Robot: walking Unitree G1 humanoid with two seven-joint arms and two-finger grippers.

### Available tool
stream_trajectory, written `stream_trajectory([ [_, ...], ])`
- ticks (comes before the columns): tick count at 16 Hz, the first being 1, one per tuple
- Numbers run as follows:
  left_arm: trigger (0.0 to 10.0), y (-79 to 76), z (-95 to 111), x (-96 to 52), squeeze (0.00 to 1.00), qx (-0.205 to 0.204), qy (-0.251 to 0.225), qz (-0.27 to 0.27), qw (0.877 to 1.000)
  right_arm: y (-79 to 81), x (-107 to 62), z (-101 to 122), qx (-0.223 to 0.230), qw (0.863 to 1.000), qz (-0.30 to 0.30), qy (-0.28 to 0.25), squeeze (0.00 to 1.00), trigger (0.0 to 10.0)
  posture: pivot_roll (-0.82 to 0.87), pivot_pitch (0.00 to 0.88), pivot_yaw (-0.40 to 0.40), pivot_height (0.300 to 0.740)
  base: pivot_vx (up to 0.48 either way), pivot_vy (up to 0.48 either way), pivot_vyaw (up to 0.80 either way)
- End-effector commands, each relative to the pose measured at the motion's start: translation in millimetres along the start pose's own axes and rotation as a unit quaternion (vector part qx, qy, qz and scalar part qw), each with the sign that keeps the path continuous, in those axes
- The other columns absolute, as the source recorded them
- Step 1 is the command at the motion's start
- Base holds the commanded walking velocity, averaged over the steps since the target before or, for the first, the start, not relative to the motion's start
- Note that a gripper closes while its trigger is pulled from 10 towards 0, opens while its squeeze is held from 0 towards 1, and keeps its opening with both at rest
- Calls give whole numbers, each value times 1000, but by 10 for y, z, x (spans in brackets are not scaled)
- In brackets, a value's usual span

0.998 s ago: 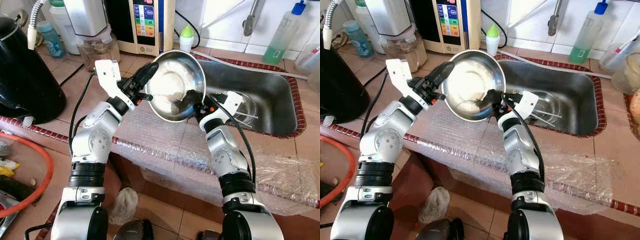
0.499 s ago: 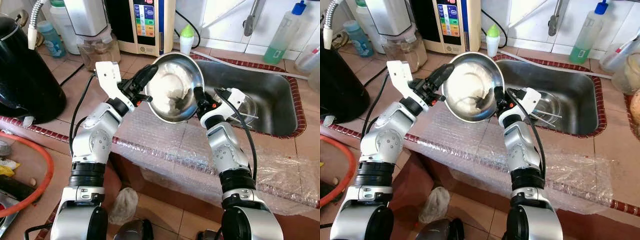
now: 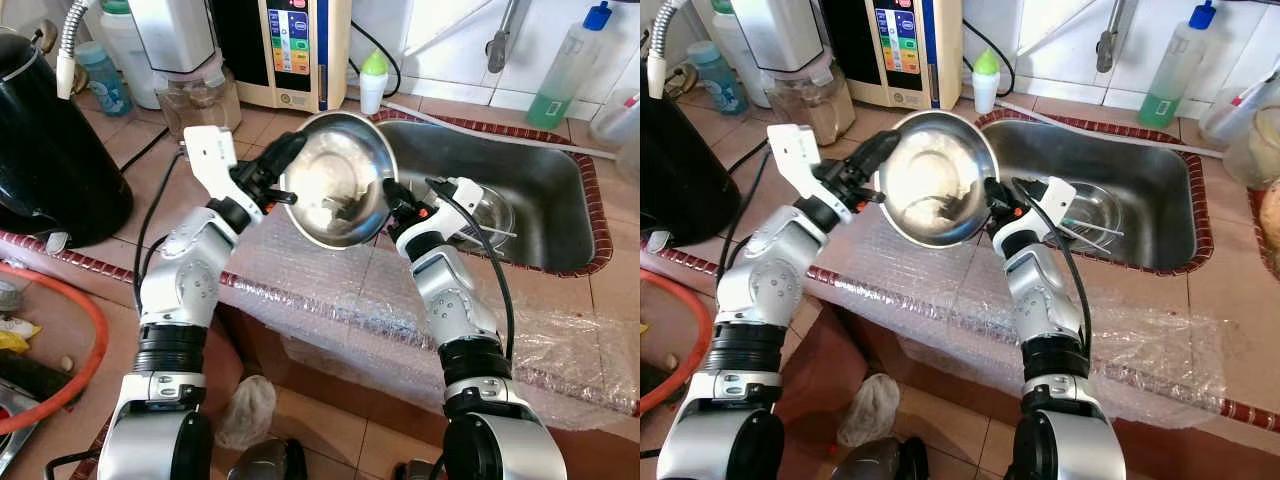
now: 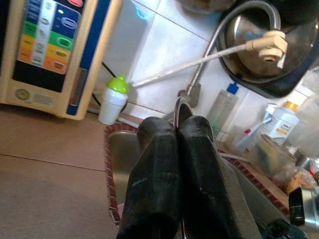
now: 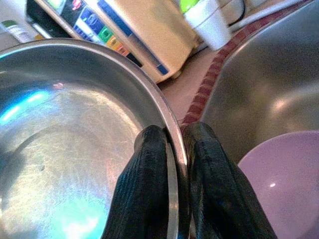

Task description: Kitchen organization

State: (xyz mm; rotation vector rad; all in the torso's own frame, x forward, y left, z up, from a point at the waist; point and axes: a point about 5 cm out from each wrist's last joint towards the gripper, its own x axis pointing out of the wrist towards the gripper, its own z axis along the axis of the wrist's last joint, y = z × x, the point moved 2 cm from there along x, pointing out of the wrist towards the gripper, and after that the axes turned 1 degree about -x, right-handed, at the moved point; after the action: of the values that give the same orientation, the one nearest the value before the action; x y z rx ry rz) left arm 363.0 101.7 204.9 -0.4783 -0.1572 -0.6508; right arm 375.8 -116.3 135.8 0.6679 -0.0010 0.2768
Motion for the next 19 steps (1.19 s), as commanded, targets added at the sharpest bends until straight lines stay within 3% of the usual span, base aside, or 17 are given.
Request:
stream_trajectory([
  [1,0,-46,-9,30,0,2,2,-14,1000,59,9,3,12,1000,13,3,0,0,-27,12,75,740,0,0,0],
  [4,0,-38,3,30,0,4,0,-14,1000,63,-2,-34,9,1000,17,11,0,0,-26,10,73,740,0,0,0],
  [8,0,-50,18,30,0,-6,-7,-20,1000,211,-32,-173,26,995,78,53,0,0,-25,11,70,740,0,0,0],
  [9,0,-62,26,35,0,-7,-8,-22,1000,240,-45,-207,24,994,89,62,0,4667,-24,10,69,740,0,0,0],
  [10,0,-70,32,39,0,-8,-10,-25,1000,237,-55,-255,15,993,88,72,1000,10000,-23,11,69,740,0,0,0],
  [16,0,-74,34,28,0,-13,-10,-29,999,233,-32,-316,-3,992,85,92,1000,10000,-22,14,69,740,0,0,0],
  [19,0,-81,51,27,0,-17,-13,-30,999,307,-24,-306,12,988,122,94,1000,10000,-14,14,65,740,0,0,0],
])
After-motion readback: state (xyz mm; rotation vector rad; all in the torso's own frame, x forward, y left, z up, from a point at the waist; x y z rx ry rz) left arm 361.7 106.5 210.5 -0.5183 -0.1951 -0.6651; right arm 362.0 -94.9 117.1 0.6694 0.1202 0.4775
